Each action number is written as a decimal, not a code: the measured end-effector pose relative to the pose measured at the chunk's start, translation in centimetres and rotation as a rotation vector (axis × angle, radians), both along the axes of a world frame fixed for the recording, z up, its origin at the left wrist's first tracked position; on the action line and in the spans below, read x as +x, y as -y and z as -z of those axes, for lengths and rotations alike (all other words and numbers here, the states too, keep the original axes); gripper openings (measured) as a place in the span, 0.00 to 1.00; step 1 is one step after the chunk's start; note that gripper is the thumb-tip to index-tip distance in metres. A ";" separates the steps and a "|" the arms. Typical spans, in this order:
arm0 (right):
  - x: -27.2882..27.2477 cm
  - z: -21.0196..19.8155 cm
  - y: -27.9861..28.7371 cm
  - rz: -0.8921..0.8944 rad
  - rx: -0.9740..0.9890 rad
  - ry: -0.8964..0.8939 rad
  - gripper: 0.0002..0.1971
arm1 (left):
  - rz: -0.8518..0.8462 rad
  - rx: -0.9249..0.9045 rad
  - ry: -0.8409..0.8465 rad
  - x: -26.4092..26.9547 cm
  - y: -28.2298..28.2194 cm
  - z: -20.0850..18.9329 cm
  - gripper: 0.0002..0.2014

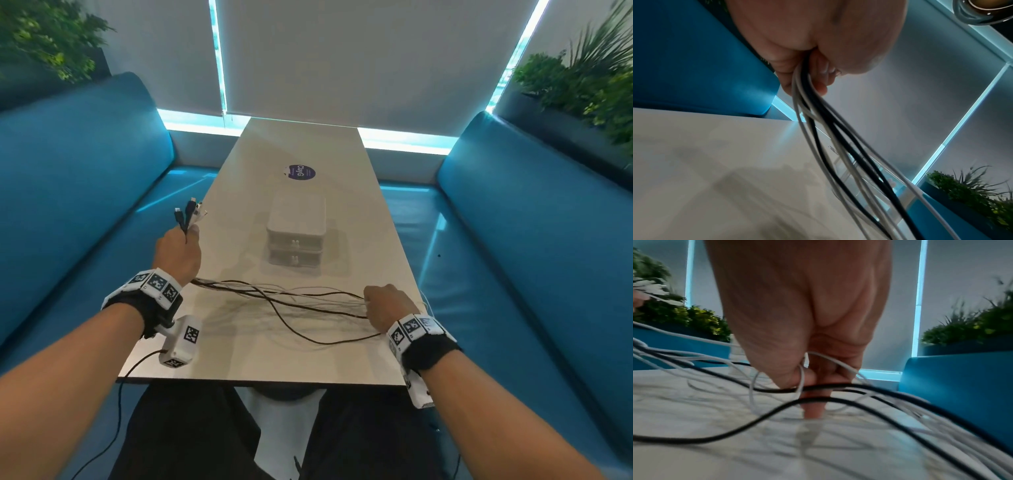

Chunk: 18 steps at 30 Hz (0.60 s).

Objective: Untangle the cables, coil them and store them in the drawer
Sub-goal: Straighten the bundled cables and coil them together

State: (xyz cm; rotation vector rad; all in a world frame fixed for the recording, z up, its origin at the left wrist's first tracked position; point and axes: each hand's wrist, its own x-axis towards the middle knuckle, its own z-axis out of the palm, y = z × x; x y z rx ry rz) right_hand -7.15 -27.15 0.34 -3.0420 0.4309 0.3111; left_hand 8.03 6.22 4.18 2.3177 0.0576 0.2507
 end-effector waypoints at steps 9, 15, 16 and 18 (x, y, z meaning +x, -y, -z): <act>-1.1 -0.1 2.8 0.162 0.169 0.037 0.15 | -0.050 0.038 -0.030 -0.2 -1.3 0.7 0.23; -0.8 -0.1 4.2 0.215 0.317 0.072 0.13 | -0.058 0.016 -0.035 -0.4 -1.6 0.6 0.23; -0.8 0.0 4.3 0.225 0.315 0.067 0.16 | -0.061 0.018 -0.029 -0.3 -1.6 0.5 0.23; -1.0 0.3 4.3 0.224 0.243 0.042 0.21 | -0.066 0.020 -0.026 -0.2 -1.6 0.1 0.23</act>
